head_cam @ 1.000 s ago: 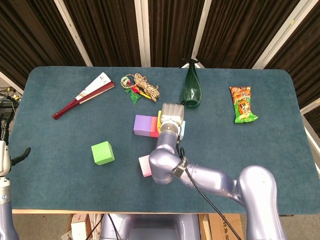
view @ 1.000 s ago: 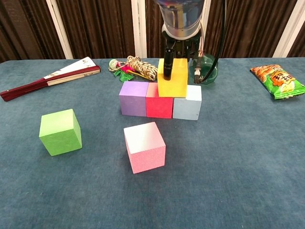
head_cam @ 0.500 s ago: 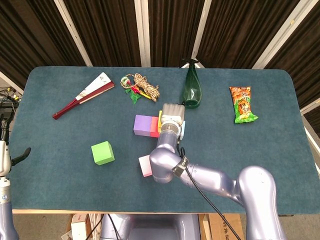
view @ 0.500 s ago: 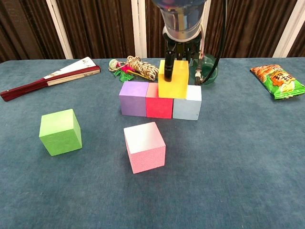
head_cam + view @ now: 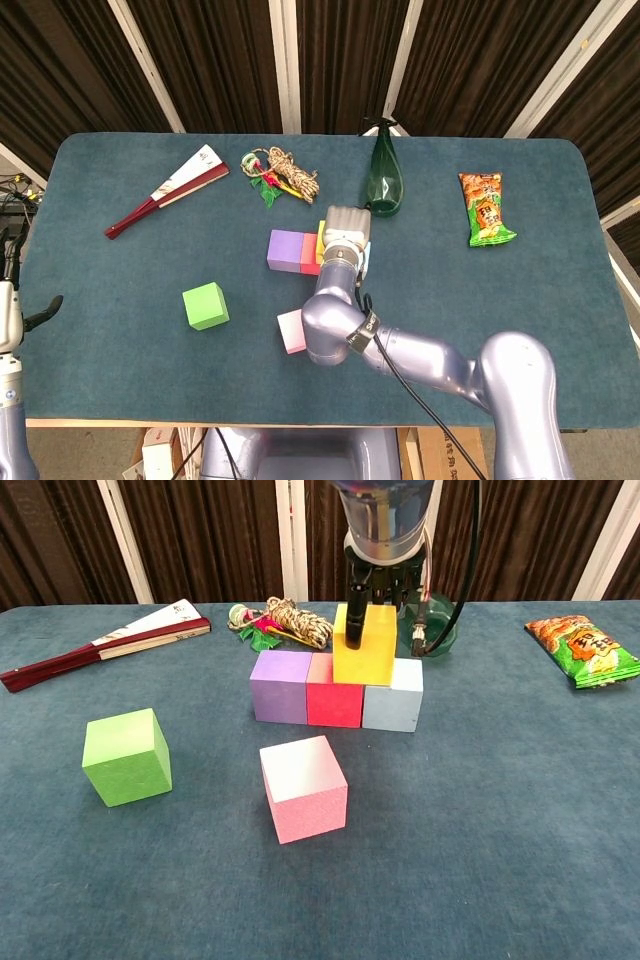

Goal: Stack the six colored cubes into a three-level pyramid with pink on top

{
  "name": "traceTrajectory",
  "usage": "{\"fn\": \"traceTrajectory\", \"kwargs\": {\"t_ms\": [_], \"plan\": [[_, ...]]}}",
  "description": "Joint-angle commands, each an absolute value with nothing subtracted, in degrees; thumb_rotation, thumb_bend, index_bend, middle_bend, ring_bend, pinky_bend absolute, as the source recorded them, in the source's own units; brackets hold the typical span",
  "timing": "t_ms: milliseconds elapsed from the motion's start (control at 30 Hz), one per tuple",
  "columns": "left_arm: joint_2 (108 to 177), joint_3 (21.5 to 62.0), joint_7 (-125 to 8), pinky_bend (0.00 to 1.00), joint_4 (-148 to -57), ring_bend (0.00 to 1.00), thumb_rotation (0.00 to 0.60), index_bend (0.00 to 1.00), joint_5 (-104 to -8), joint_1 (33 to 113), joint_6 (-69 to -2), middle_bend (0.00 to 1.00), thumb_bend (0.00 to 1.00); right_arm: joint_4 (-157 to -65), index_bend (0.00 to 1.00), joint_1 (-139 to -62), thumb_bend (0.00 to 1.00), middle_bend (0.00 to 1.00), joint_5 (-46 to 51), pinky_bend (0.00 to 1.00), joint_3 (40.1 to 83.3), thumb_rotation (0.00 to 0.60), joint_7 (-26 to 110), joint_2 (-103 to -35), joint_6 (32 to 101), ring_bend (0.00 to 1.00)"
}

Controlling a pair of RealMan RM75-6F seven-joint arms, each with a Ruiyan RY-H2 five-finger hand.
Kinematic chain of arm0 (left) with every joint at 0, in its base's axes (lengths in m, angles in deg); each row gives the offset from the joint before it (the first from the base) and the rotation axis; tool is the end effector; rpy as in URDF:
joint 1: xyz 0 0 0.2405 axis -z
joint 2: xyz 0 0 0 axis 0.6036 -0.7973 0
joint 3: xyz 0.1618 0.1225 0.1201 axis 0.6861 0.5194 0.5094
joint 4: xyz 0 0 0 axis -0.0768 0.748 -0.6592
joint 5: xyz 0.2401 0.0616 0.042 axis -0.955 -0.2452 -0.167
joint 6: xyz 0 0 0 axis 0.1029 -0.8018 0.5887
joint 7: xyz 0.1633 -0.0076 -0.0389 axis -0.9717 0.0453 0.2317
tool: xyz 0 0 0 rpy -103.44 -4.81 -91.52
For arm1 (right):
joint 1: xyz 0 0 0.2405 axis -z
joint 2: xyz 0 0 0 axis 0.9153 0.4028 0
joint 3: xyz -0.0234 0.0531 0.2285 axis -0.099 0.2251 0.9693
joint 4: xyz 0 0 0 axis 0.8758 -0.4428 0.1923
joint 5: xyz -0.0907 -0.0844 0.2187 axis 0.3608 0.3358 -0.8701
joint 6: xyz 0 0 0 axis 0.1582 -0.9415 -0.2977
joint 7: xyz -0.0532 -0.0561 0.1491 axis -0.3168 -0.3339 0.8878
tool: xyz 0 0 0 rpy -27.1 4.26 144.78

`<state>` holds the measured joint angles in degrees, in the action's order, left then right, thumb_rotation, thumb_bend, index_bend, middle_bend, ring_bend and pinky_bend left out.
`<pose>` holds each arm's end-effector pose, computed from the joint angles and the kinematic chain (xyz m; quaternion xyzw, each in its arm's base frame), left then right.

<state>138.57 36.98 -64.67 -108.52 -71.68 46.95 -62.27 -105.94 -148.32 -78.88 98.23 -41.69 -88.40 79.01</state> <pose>-0.3109 0.2698 0.1105 -0.4975 -0.3102 -0.4284 0.6876 0.0626 -0.4429 -0.0483 0.6276 -0.5352 0.1419 0.5473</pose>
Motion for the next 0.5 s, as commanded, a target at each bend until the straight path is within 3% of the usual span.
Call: {"fn": "traceTrajectory", "kwargs": {"t_ms": [33,500], "plan": [[138.56,36.95,-64.66,0.00,-108.53,0.00,0.600,0.10,-71.64,46.93,-62.27,0.00,0.20,-105.96,0.41,-148.28,0.27,0.35,-78.90,0.01,98.25,0.600,-41.71,-88.42,78.94,0.20],[138.59,36.91,-64.66,0.00,-108.43,0.00,0.600,0.10,-71.56,46.95,-62.22,0.00,0.20,-106.05,0.40,-148.32,0.27,0.30,-79.38,0.01,98.59,0.600,-42.03,-88.49,78.65,0.17]]}}
